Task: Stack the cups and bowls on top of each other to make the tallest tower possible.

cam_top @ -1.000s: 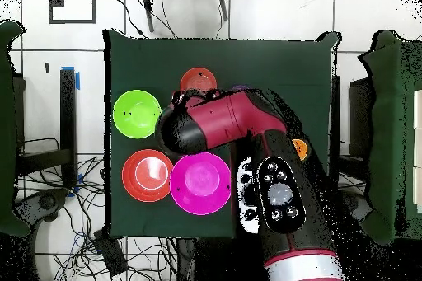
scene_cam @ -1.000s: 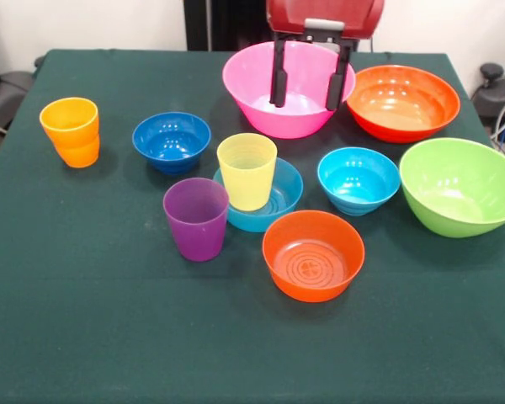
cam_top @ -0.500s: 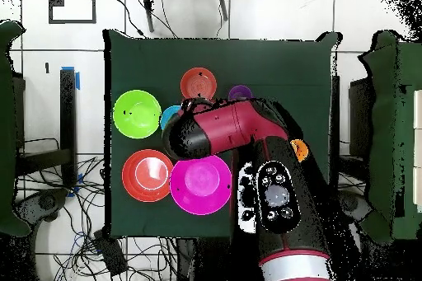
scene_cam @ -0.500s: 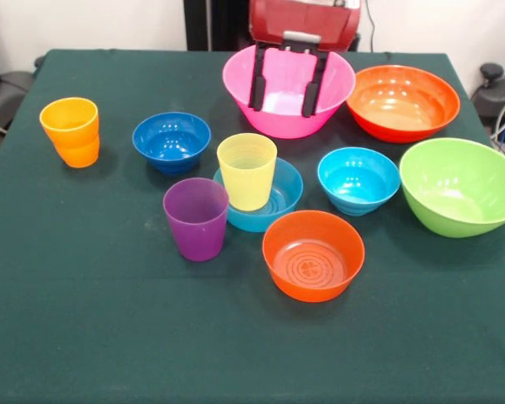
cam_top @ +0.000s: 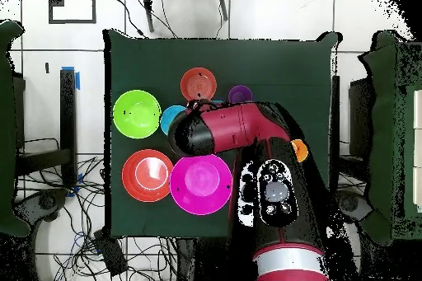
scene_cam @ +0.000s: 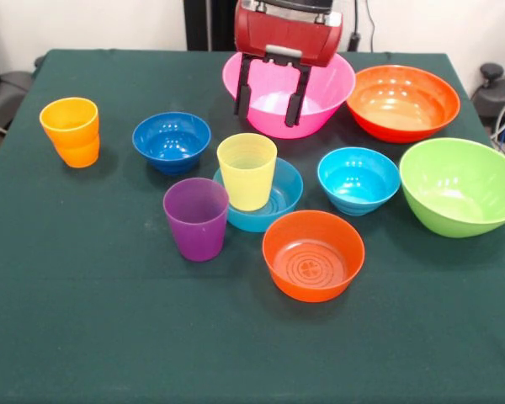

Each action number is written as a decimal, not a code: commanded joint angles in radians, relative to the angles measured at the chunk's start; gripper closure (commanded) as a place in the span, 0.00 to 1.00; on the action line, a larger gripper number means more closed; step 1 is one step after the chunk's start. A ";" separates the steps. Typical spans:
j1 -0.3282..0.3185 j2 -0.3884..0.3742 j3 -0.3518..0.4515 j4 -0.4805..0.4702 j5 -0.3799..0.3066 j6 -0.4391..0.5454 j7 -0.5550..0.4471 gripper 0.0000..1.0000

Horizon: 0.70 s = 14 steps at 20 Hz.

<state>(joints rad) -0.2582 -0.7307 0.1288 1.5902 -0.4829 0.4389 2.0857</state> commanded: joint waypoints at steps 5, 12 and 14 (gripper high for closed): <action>0.076 0.106 -0.080 -0.013 0.032 -0.081 0.197 0.00; 0.075 0.112 -0.089 -0.018 0.072 -0.081 0.152 0.00; 0.075 0.107 -0.089 -0.014 0.083 -0.077 0.142 0.00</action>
<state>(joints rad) -0.1935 -0.6528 0.0297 1.5833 -0.4358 0.3842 2.0857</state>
